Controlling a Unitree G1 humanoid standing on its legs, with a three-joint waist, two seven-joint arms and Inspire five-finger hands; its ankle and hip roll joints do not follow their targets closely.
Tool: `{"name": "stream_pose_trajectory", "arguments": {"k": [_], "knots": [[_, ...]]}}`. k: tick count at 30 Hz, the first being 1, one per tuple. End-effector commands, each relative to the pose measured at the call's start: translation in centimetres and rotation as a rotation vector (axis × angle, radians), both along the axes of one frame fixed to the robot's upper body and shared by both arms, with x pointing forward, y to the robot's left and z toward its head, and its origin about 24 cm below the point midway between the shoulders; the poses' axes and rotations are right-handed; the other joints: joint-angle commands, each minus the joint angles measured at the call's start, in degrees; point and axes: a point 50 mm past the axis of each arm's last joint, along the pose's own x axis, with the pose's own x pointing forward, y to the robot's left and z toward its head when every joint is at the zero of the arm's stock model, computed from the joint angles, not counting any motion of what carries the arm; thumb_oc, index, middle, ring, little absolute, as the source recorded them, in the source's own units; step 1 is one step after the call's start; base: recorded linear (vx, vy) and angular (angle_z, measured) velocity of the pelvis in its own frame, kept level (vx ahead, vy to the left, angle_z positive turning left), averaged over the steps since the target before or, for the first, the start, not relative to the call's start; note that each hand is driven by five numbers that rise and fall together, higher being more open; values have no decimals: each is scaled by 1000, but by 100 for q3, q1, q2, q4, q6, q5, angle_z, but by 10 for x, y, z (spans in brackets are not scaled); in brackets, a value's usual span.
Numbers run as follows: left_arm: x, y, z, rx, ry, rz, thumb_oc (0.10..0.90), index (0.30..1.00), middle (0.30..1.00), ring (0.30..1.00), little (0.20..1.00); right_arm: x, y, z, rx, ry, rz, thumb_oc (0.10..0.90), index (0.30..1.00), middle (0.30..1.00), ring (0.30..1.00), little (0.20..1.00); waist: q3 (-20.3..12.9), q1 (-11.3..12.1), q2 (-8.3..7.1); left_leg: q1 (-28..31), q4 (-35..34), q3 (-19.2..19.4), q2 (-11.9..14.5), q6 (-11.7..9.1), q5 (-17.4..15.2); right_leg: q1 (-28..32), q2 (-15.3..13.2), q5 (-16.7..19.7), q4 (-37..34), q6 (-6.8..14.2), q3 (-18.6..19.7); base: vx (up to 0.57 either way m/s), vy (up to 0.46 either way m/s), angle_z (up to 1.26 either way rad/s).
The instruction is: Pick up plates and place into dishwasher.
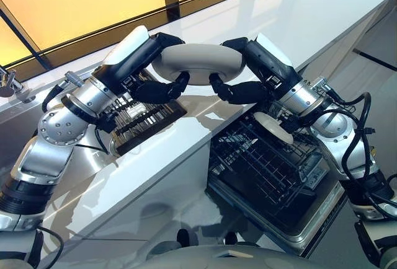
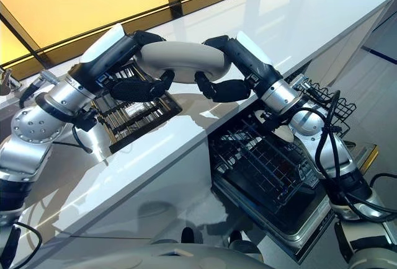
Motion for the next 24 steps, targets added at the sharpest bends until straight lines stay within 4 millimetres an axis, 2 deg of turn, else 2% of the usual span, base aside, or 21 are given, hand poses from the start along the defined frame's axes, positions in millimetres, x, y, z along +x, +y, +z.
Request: {"name": "stream_pose_trajectory", "arguments": {"k": [1, 6, 14, 19, 24], "knots": [[6, -10, 32, -151, -131, -63, 800, 900, 900, 900, 900, -10, 25, 42, 257, -93, 220, 100, 300, 300, 300, 200, -437, -19, -23, 167, 11, 74, -274, 108, -745, 39, 421, -574, 327, 65, -301, 0, 0, 0], [16, -1, 22, -197, -67, 30, 800, 900, 900, 900, 900, -6, 25, 31, 355, 19, 252, 100, 300, 300, 300, 200, -431, 7, -26, 169, 11, 54, -273, 115, -728, 60, 421, -583, 318, 44, -338, 0, 0, 0], [24, 15, 10, -333, 55, 56, 800, 900, 900, 900, 900, 6, 21, 7, 489, 263, 294, 100, 300, 300, 300, 200, -457, 20, -33, 173, 11, 51, -265, 99, -719, 80, 408, -589, 303, 37, -380, 0, 0, 0], [29, 23, 0, -413, 118, 70, 800, 900, 900, 900, 900, 11, 8, 4, 658, 301, 274, 100, 300, 300, 300, 200, -479, 33, -64, 174, 11, 16, -271, 113, -722, 84, 396, -606, 320, 32, -403, 0, 0, 0], [30, 31, -7, -460, 126, 118, 800, 900, 900, 900, 900, 12, -5, 7, 755, 247, 193, 100, 300, 300, 300, 200, -481, 15, -61, 190, 11, 13, -277, 124, -734, 97, 389, -600, 307, 28, -397, 0, 0, 0]]}}
